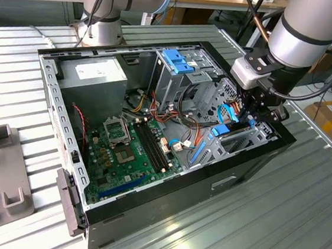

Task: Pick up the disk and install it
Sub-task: 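Insert the second disk wire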

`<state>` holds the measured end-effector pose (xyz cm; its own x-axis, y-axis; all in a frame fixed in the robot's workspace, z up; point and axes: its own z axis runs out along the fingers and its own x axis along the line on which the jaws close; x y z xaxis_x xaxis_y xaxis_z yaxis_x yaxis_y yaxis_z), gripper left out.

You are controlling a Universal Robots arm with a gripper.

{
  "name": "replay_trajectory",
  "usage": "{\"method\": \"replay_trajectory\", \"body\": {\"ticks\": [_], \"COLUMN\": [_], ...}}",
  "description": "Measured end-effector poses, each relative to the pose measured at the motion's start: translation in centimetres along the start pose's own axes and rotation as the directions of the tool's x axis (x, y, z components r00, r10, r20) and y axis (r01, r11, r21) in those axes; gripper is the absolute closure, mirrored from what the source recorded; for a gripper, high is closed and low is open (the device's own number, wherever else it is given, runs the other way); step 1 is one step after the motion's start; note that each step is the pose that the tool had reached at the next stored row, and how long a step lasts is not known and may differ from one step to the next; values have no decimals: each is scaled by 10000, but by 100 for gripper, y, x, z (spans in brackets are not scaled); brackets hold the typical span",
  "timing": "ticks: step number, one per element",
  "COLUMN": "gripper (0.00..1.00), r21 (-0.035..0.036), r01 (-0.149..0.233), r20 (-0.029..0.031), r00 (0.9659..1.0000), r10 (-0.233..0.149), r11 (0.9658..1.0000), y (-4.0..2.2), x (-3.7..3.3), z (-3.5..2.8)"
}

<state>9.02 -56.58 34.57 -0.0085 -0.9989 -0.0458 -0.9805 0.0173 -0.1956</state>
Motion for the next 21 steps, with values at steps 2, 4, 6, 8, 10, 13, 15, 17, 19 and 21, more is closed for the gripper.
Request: {"method": "replay_trajectory", "body": {"ticks": [2, 4, 6, 8, 10, 13, 15, 17, 19, 21], "gripper": [84, 84, 84, 84, 84, 84, 84, 84, 84, 84], "r21": [0, 0, 0, -2, -3, -3, -3, -2, -2, -2], "r01": [-7, -16, -37, -72, -110, -135, -146, -155, -155, -155], "r20": [0, 6, 50, 134, 211, 257, 254, 252, 251, 251], "r00": [10000, 10000, 10000, 9999, 9997, 9996, 9996, 9996, 9996, 9996], "r10": [7, 16, 37, 72, 110, 135, 146, 155, 155, 155], "r11": [10000, 10000, 10000, 10000, 9999, 9999, 9999, 9999, 9999, 9999], "y": [3, 7, 13, 16, 18, 17, 17, 18, 18, 18], "x": [4, 8, 14, 20, 24, 36, 47, 54, 54, 55], "z": [3, 6, 10, 14, 15, 16, 17, 20, 20, 20]}}
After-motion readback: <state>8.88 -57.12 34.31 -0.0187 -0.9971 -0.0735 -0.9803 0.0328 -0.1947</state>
